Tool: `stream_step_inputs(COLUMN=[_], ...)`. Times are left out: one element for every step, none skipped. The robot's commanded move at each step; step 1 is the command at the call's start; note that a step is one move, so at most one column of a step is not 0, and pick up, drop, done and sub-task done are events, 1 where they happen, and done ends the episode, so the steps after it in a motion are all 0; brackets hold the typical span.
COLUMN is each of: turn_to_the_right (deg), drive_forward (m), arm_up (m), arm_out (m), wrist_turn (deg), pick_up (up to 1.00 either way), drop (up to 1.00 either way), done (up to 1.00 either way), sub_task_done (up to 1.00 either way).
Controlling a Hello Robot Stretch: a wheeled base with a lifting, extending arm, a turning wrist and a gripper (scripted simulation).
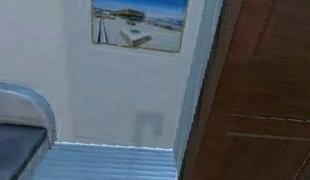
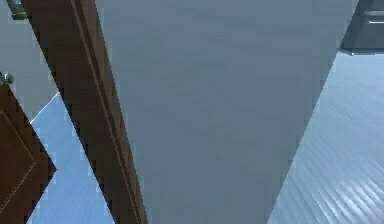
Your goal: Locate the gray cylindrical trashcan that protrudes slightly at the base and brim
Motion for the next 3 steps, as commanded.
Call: stream_step_inputs(turn_to_the_right=[0.0,39.0,0.0], drive_forward=[0.25,0.0,0.5], arm_up=[0.0,0.0,0.0], arm_out=[0.0,0.0,0.0], wrist_turn=[0.0,0.0,0.0], pick_up=[0.0,0.0,0.0], drop=[0.0,0.0,0.0], done=[0.0,0.0,0.0], sub_task_done=[0.0,0.0,0.0])
